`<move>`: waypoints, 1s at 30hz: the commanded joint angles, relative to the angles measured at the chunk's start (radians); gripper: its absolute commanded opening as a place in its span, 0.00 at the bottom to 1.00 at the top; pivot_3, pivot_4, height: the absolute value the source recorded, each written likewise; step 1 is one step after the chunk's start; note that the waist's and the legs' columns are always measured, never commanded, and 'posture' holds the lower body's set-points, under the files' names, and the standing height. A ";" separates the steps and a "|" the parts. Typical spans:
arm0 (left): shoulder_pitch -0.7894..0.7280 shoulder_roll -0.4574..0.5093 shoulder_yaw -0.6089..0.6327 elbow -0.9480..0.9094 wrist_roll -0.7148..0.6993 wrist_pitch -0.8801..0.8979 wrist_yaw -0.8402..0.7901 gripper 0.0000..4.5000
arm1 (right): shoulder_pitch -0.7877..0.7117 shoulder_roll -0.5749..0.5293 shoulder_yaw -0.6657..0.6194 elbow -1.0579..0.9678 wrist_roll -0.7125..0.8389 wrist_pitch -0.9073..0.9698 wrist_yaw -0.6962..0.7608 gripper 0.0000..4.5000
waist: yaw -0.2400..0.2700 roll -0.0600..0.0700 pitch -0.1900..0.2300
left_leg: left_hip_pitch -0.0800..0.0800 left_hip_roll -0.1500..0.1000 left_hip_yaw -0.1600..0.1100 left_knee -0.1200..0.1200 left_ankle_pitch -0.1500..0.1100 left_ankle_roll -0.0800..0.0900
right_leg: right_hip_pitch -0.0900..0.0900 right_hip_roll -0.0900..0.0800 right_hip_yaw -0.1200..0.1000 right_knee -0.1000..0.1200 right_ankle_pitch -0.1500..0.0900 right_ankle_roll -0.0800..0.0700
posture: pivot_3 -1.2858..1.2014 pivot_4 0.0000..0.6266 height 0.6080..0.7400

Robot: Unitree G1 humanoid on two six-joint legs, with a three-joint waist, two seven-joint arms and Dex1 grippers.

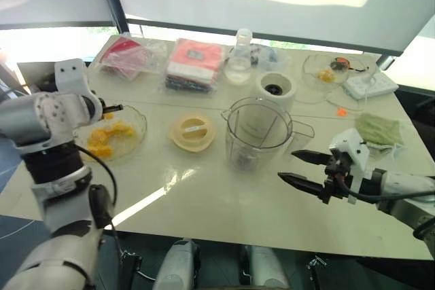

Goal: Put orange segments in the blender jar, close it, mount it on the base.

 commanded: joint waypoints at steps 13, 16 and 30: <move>-0.299 0.224 -0.299 0.202 -0.180 -0.411 -0.773 0.01 | 0.082 0.039 -0.208 0.015 0.117 0.009 -0.026 0.83 | 0.004 0.001 0.000 | -0.008 0.000 0.000 0.000 -0.001 0.002 | -0.006 -0.001 0.001 -0.005 0.000 -0.001 | 0.52 0.24 1.00; -0.351 0.186 -0.347 0.237 -0.177 -0.472 -0.862 0.01 | 0.089 0.045 -0.209 0.012 0.112 0.002 -0.031 0.83 | 0.003 0.001 0.000 | -0.009 0.000 0.001 0.000 -0.002 0.004 | -0.006 0.000 0.000 -0.004 0.000 -0.001 | 0.52 0.24 1.00; -0.457 -0.201 -0.553 0.340 -0.184 -0.603 -1.140 0.01 | 0.186 0.184 -0.173 -0.124 0.087 -0.058 -0.180 0.83 | -0.025 0.003 0.001 | -0.010 0.001 0.000 0.003 -0.002 0.006 | -0.007 0.006 0.002 -0.002 0.001 0.004 | 0.52 0.24 1.00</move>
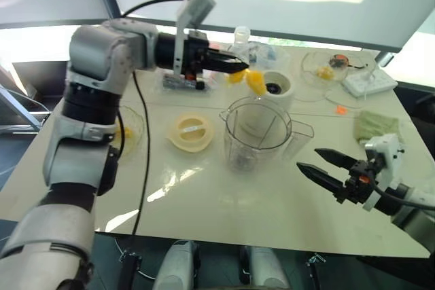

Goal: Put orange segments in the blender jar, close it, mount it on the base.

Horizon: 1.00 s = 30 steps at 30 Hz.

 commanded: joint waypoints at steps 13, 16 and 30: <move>0.002 -0.119 -0.140 0.139 0.183 -0.231 -0.076 0.64 | 0.065 0.037 -0.007 -0.092 0.000 -0.068 -0.077 0.83 | 0.001 0.001 0.000 | 0.000 0.000 0.000 0.000 0.000 0.000 | 0.000 0.000 0.001 0.000 -0.002 -0.003 | 0.52 0.24 1.00; -0.001 -0.123 -0.122 0.150 0.189 -0.252 -0.084 0.85 | 0.070 0.031 -0.010 -0.088 -0.003 -0.073 -0.076 0.83 | 0.001 0.001 0.000 | 0.000 0.000 0.000 0.000 0.000 0.000 | 0.000 0.000 0.001 0.000 -0.001 -0.002 | 0.52 0.24 1.00; 0.186 -0.053 0.218 -0.238 0.012 -0.260 0.138 0.85 | 0.252 0.244 -0.049 -0.112 -0.277 -0.250 -0.275 0.83 | 0.002 0.006 -0.003 | 0.001 0.001 0.000 0.000 0.000 0.000 | 0.000 0.000 0.001 0.003 0.000 0.001 | 0.52 0.24 1.00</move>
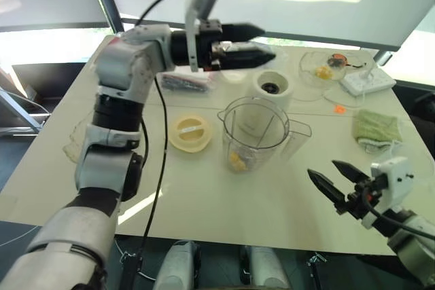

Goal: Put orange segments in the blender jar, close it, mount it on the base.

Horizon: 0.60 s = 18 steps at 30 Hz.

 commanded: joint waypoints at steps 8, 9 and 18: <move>0.280 0.107 0.016 -0.397 -0.029 0.011 0.122 0.85 | 0.030 0.140 -0.053 0.105 -0.309 -0.188 -0.177 0.83 | 0.000 0.001 -0.001 | 0.009 0.000 0.002 0.000 0.001 -0.001 | 0.007 0.000 0.003 0.001 -0.002 -0.005 | 0.52 0.24 1.00; 0.296 0.115 0.016 -0.418 -0.032 0.013 0.129 0.85 | 0.021 0.145 -0.060 0.130 -0.327 -0.197 -0.190 0.83 | -0.001 0.001 -0.001 | 0.009 0.000 0.002 0.000 0.001 -0.001 | 0.008 0.000 0.003 0.000 -0.002 -0.005 | 0.52 0.24 1.00; 0.376 0.200 0.025 -0.544 -0.115 0.063 0.120 0.85 | -0.163 0.147 -0.071 0.329 -0.467 -0.145 -0.355 0.83 | -0.005 0.003 -0.001 | 0.010 0.000 0.003 0.000 0.001 -0.001 | 0.007 0.001 0.004 0.001 -0.002 -0.005 | 0.52 0.24 1.00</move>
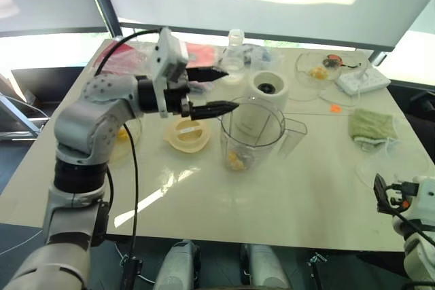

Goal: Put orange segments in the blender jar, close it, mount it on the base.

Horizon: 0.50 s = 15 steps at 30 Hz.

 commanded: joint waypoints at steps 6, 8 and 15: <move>0.012 0.024 0.039 -0.088 -0.075 0.039 0.072 0.85 | -0.080 -0.001 -0.060 0.091 -0.074 0.026 -0.092 0.83 | 0.003 0.000 0.000 | 0.000 0.000 0.000 0.000 0.000 0.000 | 0.000 0.000 0.000 0.000 0.000 0.000 | 0.52 0.24 1.00; 0.020 0.027 0.040 -0.099 -0.084 0.043 0.088 0.85 | -0.076 0.003 -0.081 0.094 -0.081 0.029 -0.103 0.83 | 0.003 0.001 0.000 | 0.000 0.000 0.000 0.000 0.000 0.000 | 0.000 0.000 0.000 0.000 0.000 0.000 | 0.52 0.24 1.00; 0.040 0.036 0.038 -0.112 -0.109 0.044 0.118 0.85 | -0.008 0.059 -0.124 0.043 -0.069 0.055 -0.108 0.83 | 0.002 0.001 0.000 | 0.000 0.000 0.000 -0.001 0.000 0.000 | 0.000 0.000 0.000 0.000 0.000 0.000 | 0.52 0.24 1.00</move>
